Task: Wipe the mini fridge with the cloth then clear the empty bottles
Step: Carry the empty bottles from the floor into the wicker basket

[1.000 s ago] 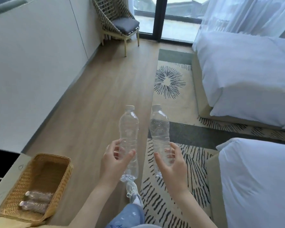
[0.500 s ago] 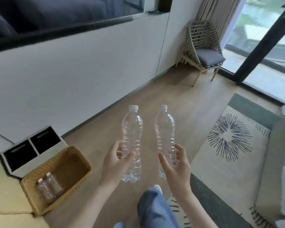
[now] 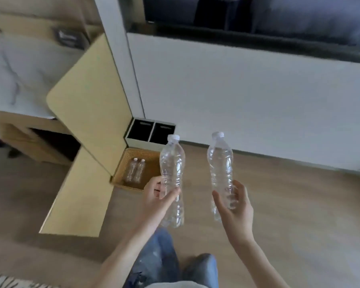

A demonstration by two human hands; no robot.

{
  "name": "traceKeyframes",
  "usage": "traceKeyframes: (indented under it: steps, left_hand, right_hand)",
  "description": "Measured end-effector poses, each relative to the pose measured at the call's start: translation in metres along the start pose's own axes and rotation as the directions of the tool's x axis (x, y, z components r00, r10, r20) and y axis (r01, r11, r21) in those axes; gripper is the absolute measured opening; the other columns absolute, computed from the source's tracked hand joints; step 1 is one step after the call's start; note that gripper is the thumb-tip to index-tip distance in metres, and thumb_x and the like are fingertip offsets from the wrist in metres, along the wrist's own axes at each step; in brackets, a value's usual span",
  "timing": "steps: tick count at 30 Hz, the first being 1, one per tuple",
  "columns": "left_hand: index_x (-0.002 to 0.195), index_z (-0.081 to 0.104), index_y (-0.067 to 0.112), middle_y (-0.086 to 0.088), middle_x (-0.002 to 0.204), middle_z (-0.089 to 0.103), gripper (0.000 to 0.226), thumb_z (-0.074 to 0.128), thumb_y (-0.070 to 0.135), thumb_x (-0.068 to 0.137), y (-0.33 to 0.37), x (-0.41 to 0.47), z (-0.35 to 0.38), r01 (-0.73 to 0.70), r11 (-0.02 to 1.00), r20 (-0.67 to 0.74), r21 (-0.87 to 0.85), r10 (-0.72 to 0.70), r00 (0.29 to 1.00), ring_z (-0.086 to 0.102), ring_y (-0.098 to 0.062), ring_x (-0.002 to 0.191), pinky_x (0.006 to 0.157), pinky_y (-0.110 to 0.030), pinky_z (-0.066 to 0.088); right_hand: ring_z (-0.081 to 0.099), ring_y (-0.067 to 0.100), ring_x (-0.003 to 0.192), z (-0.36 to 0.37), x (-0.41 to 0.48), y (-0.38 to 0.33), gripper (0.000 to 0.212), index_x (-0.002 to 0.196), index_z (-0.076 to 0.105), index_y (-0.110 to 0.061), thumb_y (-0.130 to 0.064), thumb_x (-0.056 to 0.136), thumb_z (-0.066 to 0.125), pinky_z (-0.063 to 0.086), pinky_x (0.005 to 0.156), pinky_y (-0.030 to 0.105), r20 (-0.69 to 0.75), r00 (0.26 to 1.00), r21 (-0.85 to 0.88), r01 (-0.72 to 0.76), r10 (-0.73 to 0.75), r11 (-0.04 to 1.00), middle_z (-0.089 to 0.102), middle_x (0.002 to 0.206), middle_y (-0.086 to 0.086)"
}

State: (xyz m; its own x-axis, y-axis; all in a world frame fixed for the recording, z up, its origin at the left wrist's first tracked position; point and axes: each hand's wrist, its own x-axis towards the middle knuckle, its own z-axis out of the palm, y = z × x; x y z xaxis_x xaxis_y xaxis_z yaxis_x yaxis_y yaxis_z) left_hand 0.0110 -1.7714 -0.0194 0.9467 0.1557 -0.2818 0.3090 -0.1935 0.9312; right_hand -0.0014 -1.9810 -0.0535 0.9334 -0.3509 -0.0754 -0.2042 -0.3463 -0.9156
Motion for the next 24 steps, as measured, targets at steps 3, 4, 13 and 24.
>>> traceKeyframes:
  steps: [3,4,13,24]
  left_hand:
    - [0.109,0.061,0.032,0.009,0.095,0.071,0.030,0.077,0.032,0.084,-0.015,0.010,-0.018,0.097,0.995,-0.123,-0.037,-0.101,0.987,0.065,0.008,0.080,0.058,-0.003,0.044]
    - [0.108,0.060,0.036,0.016,0.093,0.072,0.030,0.076,0.035,0.084,-0.021,0.015,-0.026,0.120,0.992,-0.162,-0.038,-0.125,0.979,0.067,0.006,0.080,0.056,-0.003,0.044]
    - [0.096,0.060,0.050,0.029,0.087,0.069,0.026,0.079,0.039,0.081,-0.066,0.124,-0.107,0.214,0.977,-0.263,-0.008,-0.209,0.942,0.069,0.005,0.075,0.053,-0.009,0.049]
    - [0.120,0.059,0.028,0.009,0.108,0.068,0.064,0.071,0.062,0.067,-0.204,0.355,-0.156,0.244,0.934,-0.036,0.259,-0.243,0.969,0.066,-0.009,0.097,0.083,-0.031,0.055]
  right_hand:
    - [0.064,0.004,0.095,0.027,0.024,-0.006,0.049,0.114,0.053,-0.051,-0.062,0.070,0.071,0.057,0.082,0.038,0.123,0.992,0.027,-0.002,-0.001,1.000,0.064,0.104,-0.023]
    - [0.064,0.004,0.095,0.038,0.031,-0.008,0.048,0.114,0.053,-0.051,-0.062,0.071,0.071,0.057,0.082,0.038,0.158,0.987,0.032,-0.010,0.004,0.999,0.064,0.104,-0.024]
    - [0.065,0.009,0.096,0.180,0.076,-0.015,0.055,0.122,0.054,-0.040,-0.061,0.073,0.070,0.057,0.086,0.044,0.255,0.963,0.045,-0.105,0.090,0.993,0.066,0.107,-0.014]
    - [0.067,0.010,0.097,0.392,0.150,0.083,0.042,0.119,0.054,-0.044,-0.048,0.083,0.074,0.057,0.086,0.041,0.137,0.958,0.084,-0.264,0.251,0.961,0.070,0.105,-0.012]
